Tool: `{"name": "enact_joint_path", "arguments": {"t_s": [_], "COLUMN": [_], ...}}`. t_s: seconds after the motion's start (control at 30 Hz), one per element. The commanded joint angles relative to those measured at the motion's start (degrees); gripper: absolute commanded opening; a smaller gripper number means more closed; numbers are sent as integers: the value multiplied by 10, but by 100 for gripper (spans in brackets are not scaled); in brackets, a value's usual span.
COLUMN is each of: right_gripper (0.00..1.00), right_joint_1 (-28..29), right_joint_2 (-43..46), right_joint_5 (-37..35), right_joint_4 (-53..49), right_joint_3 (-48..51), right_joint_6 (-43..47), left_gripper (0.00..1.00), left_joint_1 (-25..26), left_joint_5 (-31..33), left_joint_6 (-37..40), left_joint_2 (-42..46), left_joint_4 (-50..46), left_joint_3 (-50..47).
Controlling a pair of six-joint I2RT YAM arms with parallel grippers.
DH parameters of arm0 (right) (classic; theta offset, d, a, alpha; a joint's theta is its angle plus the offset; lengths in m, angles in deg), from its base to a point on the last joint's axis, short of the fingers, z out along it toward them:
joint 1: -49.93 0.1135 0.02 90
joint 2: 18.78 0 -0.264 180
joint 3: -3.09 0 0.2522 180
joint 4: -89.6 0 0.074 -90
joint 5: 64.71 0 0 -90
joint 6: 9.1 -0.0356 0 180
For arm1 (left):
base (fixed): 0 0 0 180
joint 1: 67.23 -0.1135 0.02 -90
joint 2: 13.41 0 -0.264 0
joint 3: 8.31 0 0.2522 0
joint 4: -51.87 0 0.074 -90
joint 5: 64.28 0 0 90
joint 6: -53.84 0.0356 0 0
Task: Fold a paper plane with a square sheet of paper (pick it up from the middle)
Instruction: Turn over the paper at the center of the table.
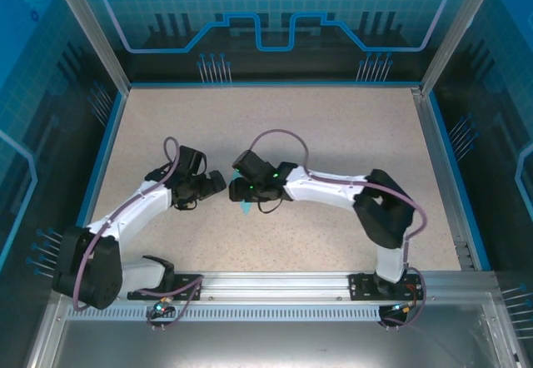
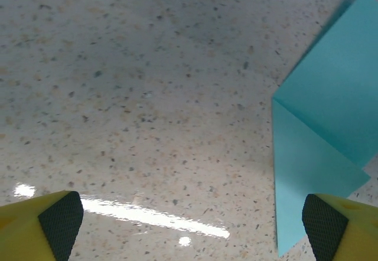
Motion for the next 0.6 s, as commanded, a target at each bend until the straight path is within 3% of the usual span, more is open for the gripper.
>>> {"name": "enact_joint_path", "arguments": {"t_s": [0.0,0.3,0.57], "right_gripper": [51,51,51], "right_joint_1": [4,-5,-28], "right_joint_2": [-47,-98,-57], "right_joint_5": [24,34,48], "right_joint_4": [-5,-44,-69], "right_joint_3": [-43,-67,21], "right_joint_6": [-19,4,95], "left_gripper": [98,98,98], "left_joint_1": [-29,-57,-57], "left_joint_5": [-26,-44,-70], "left_joint_6": [-9,-1,2], "left_joint_2": [23,34,20], "left_joint_4": [11,15,26], "left_joint_3": [-17,-29,-27]}}
